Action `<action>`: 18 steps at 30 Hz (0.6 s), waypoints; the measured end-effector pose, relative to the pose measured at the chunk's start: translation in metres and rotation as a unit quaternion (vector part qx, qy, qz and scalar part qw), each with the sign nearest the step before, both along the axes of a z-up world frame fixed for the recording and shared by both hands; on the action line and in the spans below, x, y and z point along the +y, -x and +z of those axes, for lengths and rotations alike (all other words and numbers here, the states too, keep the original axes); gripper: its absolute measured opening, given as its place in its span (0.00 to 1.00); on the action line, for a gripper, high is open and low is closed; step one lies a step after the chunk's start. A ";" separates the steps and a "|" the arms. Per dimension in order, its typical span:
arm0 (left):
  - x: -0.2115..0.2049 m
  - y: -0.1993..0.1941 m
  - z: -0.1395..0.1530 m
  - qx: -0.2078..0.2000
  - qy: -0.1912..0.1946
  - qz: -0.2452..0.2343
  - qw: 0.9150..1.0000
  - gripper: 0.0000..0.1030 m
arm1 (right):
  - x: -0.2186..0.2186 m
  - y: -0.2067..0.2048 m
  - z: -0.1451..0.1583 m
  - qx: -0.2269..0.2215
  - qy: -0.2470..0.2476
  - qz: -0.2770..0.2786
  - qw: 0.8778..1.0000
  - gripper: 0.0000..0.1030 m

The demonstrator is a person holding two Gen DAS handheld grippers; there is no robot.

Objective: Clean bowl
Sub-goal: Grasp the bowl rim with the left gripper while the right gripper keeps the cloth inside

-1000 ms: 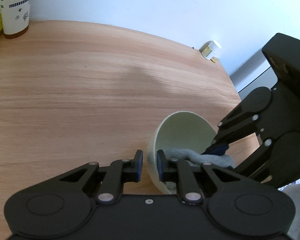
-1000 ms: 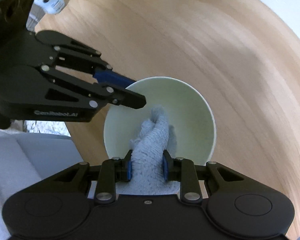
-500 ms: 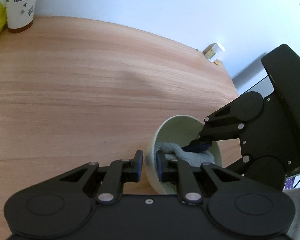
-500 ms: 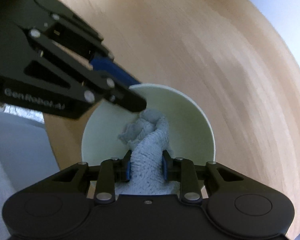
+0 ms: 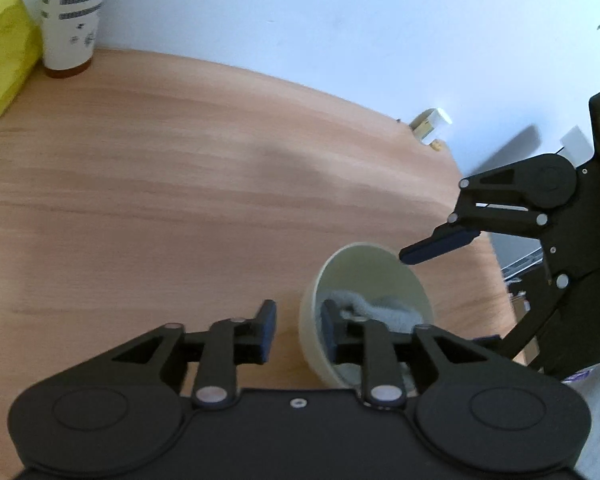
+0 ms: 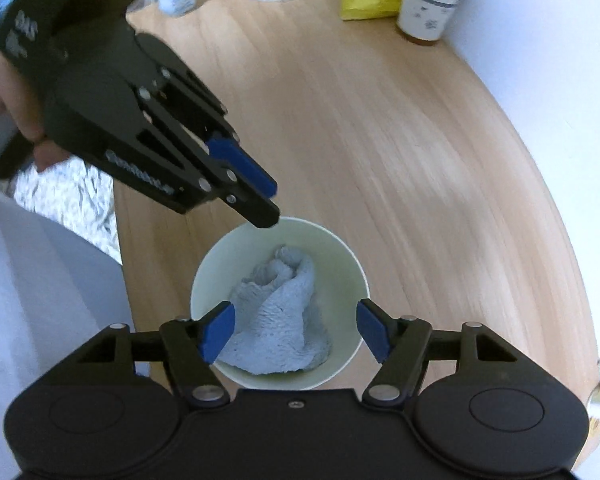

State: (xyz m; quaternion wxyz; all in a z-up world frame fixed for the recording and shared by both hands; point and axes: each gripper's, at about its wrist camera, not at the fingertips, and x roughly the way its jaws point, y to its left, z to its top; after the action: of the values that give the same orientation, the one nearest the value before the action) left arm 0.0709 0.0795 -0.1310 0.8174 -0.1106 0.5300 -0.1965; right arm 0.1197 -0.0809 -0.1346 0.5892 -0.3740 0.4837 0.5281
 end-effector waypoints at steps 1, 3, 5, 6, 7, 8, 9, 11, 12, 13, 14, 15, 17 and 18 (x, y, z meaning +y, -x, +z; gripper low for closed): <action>0.000 0.004 0.001 0.001 0.000 0.003 1.000 0.47 | 0.000 -0.001 -0.005 -0.001 0.001 0.012 1.000 0.70; -0.001 0.010 0.003 0.004 0.000 0.009 1.000 0.48 | 0.002 0.008 -0.018 0.006 -0.003 0.028 1.000 0.68; -0.001 0.018 0.005 0.007 -0.003 0.021 1.000 0.51 | 0.004 0.015 -0.033 0.034 0.005 0.010 0.999 0.62; -0.001 0.020 0.006 0.007 -0.004 0.024 1.000 0.51 | 0.002 0.008 -0.029 0.047 0.004 -0.001 0.999 0.57; 0.000 0.023 0.006 0.010 -0.002 0.031 0.999 0.51 | 0.001 0.003 -0.028 0.060 0.004 -0.012 0.998 0.54; 0.001 0.026 0.006 0.014 -0.001 0.037 0.999 0.51 | 0.001 0.000 -0.032 0.067 0.006 -0.019 0.998 0.46; 0.003 0.029 0.006 0.014 -0.001 0.040 0.999 0.51 | 0.000 -0.002 -0.035 0.069 0.011 -0.022 0.997 0.39; 0.007 0.036 0.007 0.015 -0.006 0.053 0.998 0.51 | 0.000 -0.006 -0.040 0.073 0.018 -0.028 0.997 0.31; 0.009 0.038 0.007 0.016 -0.003 0.057 0.998 0.51 | 0.000 -0.010 -0.040 0.076 0.020 -0.028 0.996 0.31; 0.012 0.040 0.007 0.019 0.006 0.066 0.998 0.49 | 0.000 -0.014 -0.039 0.079 0.022 -0.028 0.996 0.31; 0.012 0.042 0.007 0.021 0.016 0.068 0.997 0.47 | 0.000 -0.016 -0.042 0.083 0.023 -0.029 0.996 0.31; 0.013 0.044 0.007 0.022 0.021 0.067 0.997 0.36 | -0.002 -0.016 -0.041 0.084 0.024 -0.030 0.996 0.31; 0.009 0.045 0.007 0.026 0.021 0.061 0.998 0.29 | -0.003 -0.011 -0.035 0.075 0.027 -0.022 0.997 0.31; 0.008 0.046 0.007 0.026 0.018 0.059 0.998 0.29 | -0.001 -0.010 -0.036 0.067 0.029 -0.015 0.997 0.31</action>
State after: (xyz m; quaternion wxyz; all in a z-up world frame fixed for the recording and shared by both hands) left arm 0.0250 0.0872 -0.1241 0.8117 -0.1614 0.5398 -0.1542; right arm 0.1297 -0.0816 -0.1703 0.5522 -0.3476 0.5430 0.5286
